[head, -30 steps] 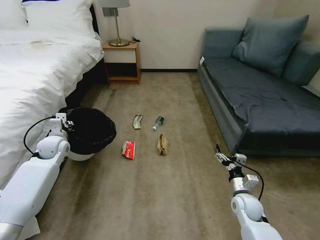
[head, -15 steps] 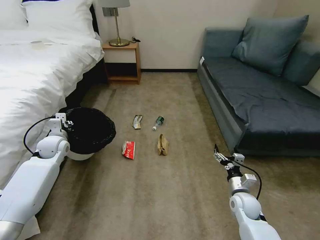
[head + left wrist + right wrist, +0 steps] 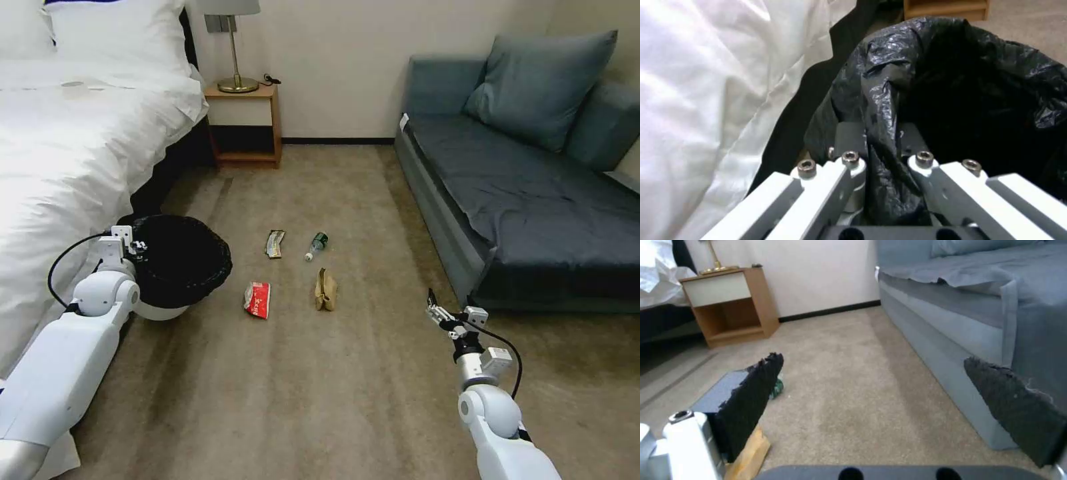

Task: Pick up the trash bin, then pick up the garbage on the floor and place it into the trash bin.

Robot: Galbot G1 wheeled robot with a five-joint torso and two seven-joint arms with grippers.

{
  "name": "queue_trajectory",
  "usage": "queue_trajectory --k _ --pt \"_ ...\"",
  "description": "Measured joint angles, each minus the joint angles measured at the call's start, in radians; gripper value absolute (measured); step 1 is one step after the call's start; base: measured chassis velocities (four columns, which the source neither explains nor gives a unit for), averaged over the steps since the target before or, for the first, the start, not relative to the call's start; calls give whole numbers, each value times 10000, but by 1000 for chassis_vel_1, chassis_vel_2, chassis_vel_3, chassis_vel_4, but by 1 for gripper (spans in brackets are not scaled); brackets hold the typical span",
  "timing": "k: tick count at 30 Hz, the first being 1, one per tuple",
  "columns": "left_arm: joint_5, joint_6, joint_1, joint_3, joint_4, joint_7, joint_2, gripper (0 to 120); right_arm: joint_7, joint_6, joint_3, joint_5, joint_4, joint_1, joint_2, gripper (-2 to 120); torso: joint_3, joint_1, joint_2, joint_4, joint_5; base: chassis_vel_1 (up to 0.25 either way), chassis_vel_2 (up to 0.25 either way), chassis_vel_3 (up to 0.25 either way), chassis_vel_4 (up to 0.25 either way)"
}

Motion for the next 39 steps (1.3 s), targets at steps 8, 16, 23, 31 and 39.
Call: queue_trajectory --k 8,16,23,31,39 --pt "-15 -5 67 -48 -84 1 59 5 -38 34 -27 -10 -16 2 32 100 0 0 0 0 0 0 0 0 0" --pt "-15 -6 111 -60 -117 0 63 5 -51 63 -28 -23 -27 -9 32 100 0 0 0 0 0 0 0 0 0" --pt "-30 -19 80 -60 -146 0 120 5 -55 66 -12 -12 -18 -7 16 100 0 0 0 0 1 -42 42 43 -45" --pt "-32 -46 109 -76 -155 16 136 5 -68 99 -7 -29 -23 -37 29 100 0 0 0 0 0 -7 4 6 -4" --pt "-18 -51 193 -181 -188 65 191 5 -79 94 -49 -42 -25 -28 30 100 0 0 0 0 0 0 0 0 0"
